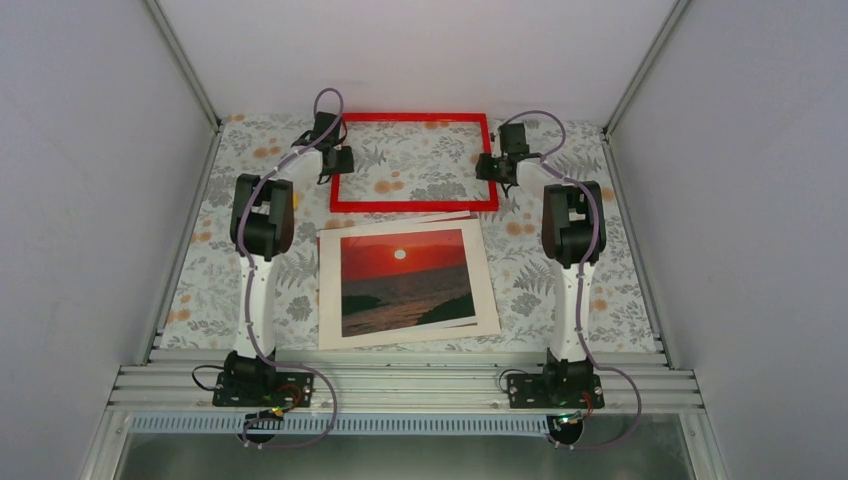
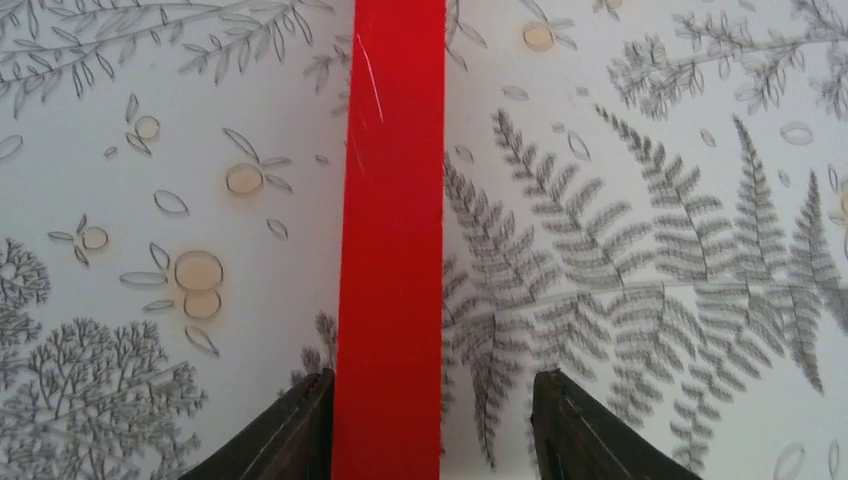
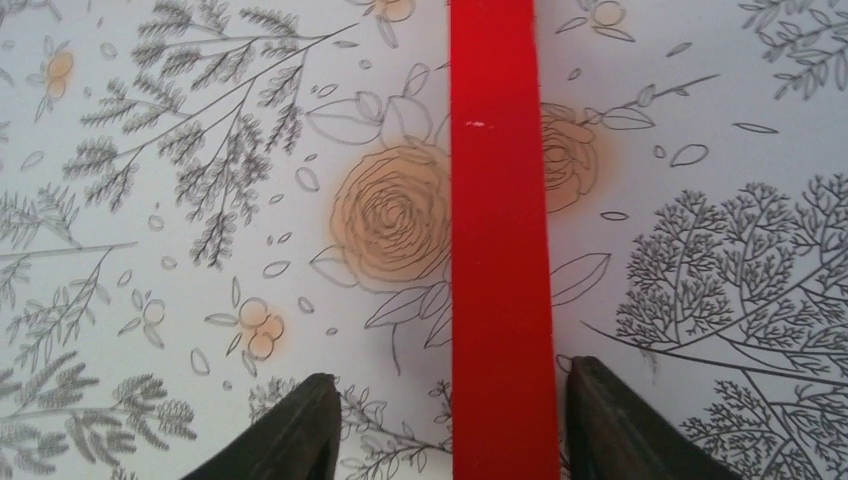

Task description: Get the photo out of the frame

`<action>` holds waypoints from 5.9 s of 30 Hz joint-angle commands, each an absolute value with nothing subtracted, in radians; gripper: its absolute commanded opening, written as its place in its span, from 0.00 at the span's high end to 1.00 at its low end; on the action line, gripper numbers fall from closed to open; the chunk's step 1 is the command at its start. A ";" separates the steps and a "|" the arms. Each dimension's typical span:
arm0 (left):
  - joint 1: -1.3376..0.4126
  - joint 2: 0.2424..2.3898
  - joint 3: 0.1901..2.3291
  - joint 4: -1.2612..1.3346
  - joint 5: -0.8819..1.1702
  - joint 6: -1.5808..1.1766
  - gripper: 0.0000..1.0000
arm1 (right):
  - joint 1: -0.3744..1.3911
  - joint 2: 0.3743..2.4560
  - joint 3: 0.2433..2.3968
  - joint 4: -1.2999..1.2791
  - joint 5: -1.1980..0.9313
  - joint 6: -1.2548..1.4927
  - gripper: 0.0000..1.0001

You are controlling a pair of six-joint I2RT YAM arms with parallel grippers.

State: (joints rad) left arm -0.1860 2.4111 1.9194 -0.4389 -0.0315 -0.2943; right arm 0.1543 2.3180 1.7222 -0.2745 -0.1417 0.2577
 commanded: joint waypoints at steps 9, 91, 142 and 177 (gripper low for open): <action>-0.198 1.985 1.474 -0.328 0.035 -0.370 0.33 | 0.186 1.985 1.439 -0.319 -0.221 0.256 0.31; -0.556 0.962 0.248 -0.131 0.246 -0.758 0.15 | 0.952 1.362 0.705 -0.224 0.100 0.445 0.00; -0.665 1.133 0.344 0.087 0.328 -0.811 0.41 | 1.025 1.248 0.649 -0.169 0.284 0.467 0.00; -0.593 1.066 0.332 -0.031 0.196 -0.784 0.23 | 1.020 1.187 0.594 -0.148 0.319 0.480 0.00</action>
State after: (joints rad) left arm -0.6434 1.1183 0.3779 0.0032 0.1658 -0.8093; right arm 1.0142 1.1851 0.5938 -0.1905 0.3183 0.4973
